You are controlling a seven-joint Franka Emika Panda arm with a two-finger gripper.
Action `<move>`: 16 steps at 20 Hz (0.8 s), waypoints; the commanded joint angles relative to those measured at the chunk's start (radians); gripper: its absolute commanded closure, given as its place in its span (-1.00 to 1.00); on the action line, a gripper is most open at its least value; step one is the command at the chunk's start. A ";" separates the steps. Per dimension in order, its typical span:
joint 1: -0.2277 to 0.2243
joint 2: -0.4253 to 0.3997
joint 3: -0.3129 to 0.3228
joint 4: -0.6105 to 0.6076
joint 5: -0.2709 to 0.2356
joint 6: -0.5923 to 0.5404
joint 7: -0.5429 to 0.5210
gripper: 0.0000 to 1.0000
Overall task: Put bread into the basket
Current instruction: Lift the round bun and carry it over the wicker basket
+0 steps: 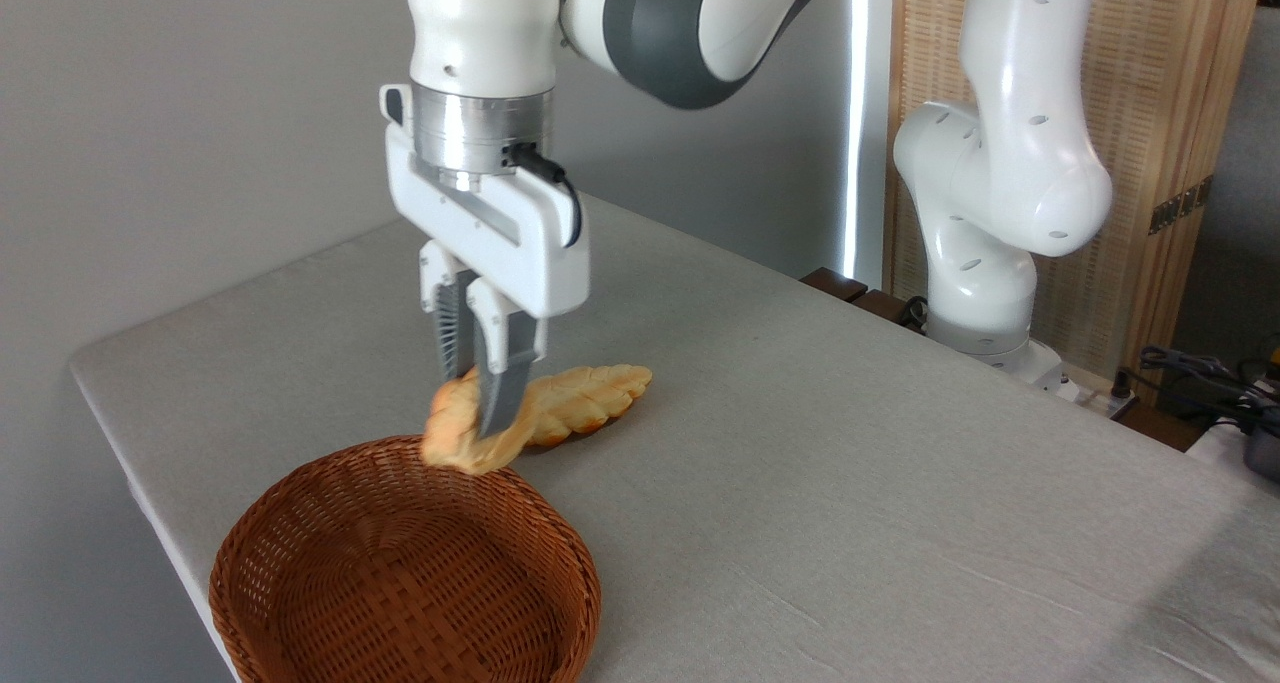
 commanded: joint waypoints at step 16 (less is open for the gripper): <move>-0.010 0.164 -0.049 0.020 0.009 0.258 0.019 -1.00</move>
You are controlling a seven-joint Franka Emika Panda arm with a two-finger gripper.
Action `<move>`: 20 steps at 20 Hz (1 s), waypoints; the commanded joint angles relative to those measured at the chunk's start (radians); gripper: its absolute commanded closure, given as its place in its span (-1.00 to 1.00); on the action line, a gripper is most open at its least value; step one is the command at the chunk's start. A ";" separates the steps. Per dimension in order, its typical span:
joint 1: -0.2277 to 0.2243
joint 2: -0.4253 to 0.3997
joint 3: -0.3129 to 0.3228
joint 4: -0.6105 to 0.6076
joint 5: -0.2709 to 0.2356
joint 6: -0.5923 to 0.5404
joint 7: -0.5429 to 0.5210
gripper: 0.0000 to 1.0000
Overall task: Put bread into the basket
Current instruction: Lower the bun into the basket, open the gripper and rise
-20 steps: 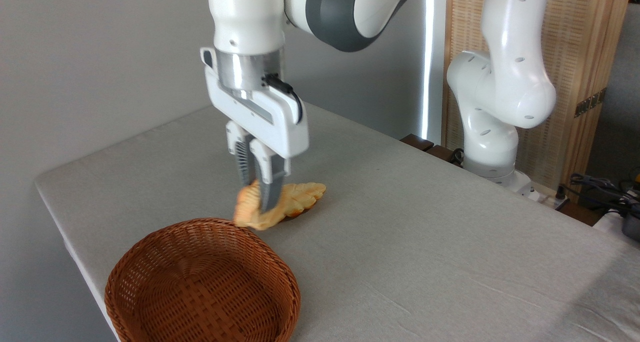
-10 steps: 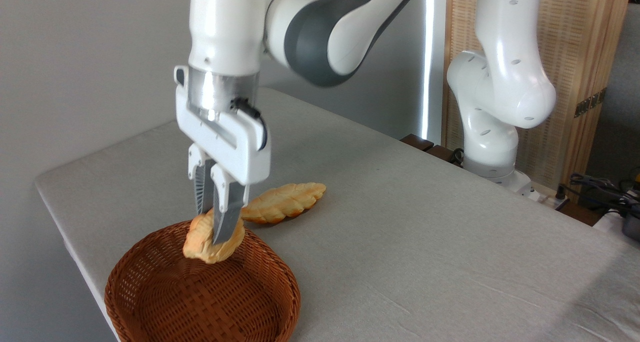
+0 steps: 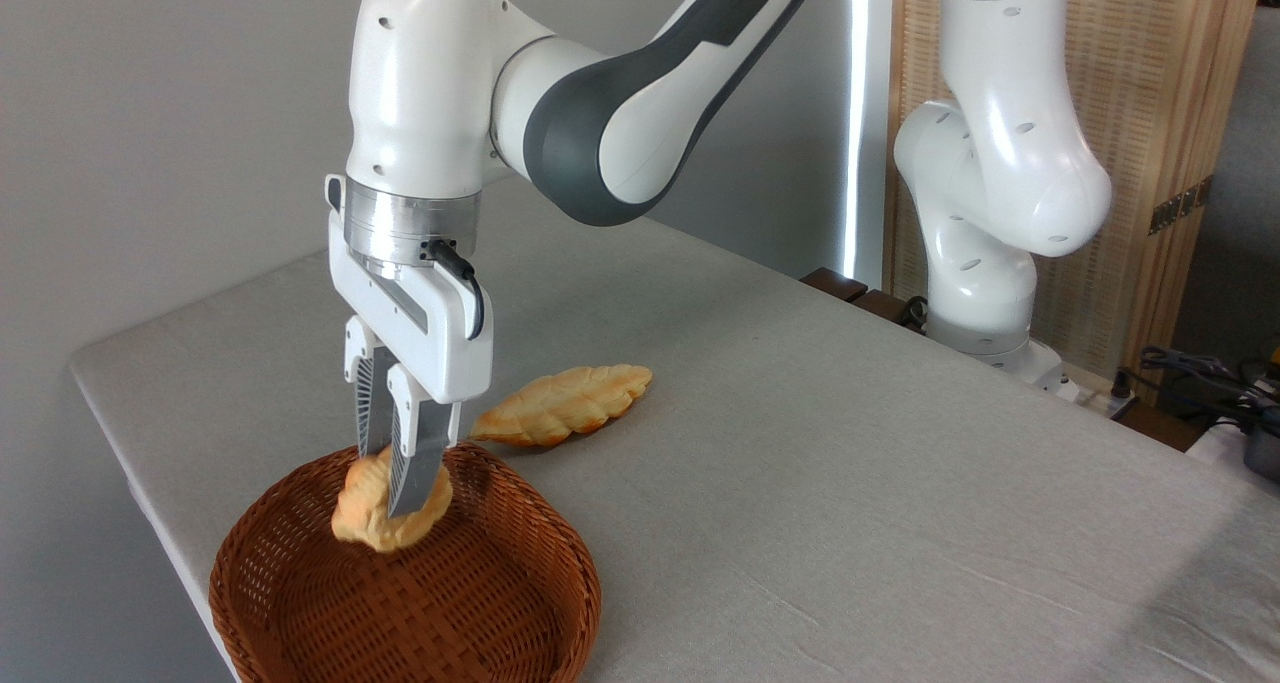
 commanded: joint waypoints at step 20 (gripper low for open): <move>0.013 -0.095 0.014 0.134 0.003 -0.292 -0.136 -1.00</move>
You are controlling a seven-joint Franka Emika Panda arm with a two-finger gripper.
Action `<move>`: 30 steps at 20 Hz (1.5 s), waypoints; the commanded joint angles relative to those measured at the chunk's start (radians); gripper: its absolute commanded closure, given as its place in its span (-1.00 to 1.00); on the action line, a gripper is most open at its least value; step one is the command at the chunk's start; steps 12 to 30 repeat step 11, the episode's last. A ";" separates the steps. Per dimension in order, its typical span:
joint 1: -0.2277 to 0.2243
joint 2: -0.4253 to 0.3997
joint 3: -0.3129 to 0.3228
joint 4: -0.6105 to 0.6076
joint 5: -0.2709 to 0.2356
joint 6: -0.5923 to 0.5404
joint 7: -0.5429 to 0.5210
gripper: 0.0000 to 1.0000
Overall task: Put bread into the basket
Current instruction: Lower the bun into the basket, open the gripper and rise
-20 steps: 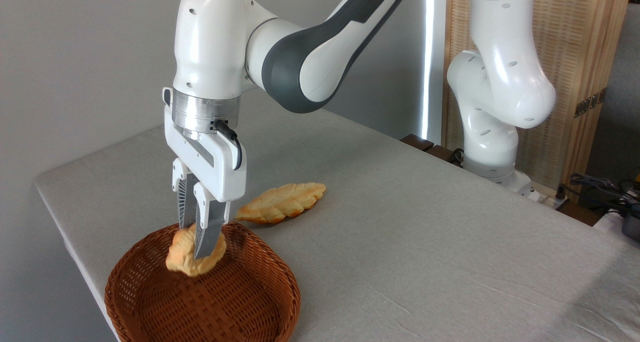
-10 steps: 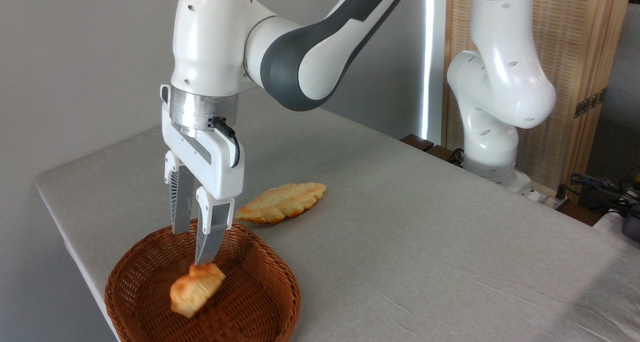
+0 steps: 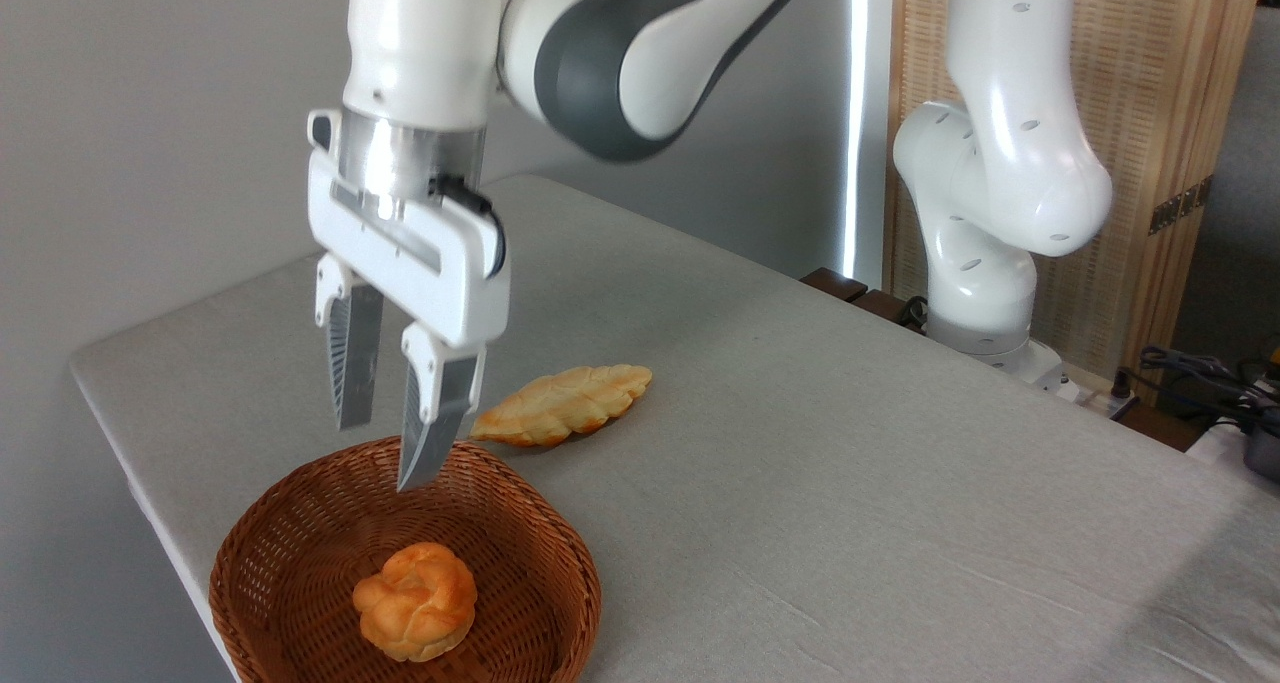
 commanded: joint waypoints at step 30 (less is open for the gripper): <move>-0.004 -0.021 -0.003 0.109 0.004 -0.376 -0.031 -1.00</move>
